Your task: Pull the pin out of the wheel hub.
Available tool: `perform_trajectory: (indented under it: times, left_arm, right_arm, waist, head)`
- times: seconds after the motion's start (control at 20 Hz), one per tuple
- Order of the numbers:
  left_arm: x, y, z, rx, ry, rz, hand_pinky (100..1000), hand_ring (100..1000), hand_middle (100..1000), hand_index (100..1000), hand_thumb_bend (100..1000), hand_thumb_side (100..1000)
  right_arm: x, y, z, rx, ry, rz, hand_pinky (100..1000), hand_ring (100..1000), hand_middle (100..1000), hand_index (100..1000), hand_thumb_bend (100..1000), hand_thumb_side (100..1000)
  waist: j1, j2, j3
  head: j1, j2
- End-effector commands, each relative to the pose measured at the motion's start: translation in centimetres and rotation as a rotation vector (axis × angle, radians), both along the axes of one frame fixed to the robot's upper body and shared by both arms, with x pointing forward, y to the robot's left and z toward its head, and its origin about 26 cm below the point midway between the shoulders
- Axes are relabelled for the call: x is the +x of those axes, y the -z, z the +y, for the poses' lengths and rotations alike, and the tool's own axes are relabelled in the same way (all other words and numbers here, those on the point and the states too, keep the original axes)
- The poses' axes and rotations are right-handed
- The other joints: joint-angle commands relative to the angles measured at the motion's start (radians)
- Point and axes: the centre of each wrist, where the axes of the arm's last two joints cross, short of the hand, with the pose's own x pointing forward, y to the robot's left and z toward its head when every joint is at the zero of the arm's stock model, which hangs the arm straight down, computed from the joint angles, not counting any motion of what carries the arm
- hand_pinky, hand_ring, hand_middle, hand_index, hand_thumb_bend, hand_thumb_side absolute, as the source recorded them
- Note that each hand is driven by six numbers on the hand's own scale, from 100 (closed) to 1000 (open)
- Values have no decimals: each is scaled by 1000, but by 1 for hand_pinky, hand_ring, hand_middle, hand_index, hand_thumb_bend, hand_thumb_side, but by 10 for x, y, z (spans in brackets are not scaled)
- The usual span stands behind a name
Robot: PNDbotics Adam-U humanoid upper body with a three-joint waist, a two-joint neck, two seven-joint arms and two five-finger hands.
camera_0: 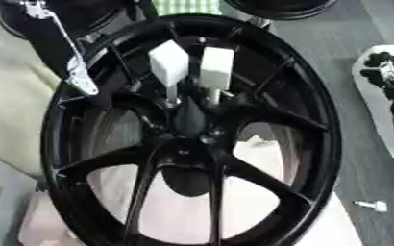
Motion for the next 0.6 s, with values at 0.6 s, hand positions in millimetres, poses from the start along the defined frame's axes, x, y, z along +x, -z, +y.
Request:
perform_trajectory:
  times: [0.6]
  left_arm:
    - [-26,-24,22,-30,196,-67,779,699,720,824,994,284]
  right_arm:
    - [-2,-13,-3,-32,-1,-37,896,770,723,763,141,678]
  waist:
    - [-2,-18,4]
  head:
    - [0,10]
